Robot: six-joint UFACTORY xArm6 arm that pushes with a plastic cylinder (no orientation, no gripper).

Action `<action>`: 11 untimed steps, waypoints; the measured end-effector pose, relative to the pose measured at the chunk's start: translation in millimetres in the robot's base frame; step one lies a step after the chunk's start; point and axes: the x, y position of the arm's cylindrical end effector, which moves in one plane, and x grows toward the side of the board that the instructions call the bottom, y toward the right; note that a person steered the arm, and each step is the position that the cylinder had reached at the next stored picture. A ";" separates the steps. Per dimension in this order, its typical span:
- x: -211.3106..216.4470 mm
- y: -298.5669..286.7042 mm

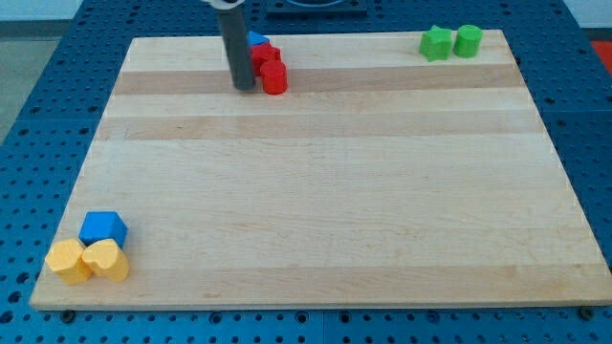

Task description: Push the red circle towards the left side of the green star

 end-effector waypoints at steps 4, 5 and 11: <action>-30.3 131.3; -50.5 145.3; -59.0 172.6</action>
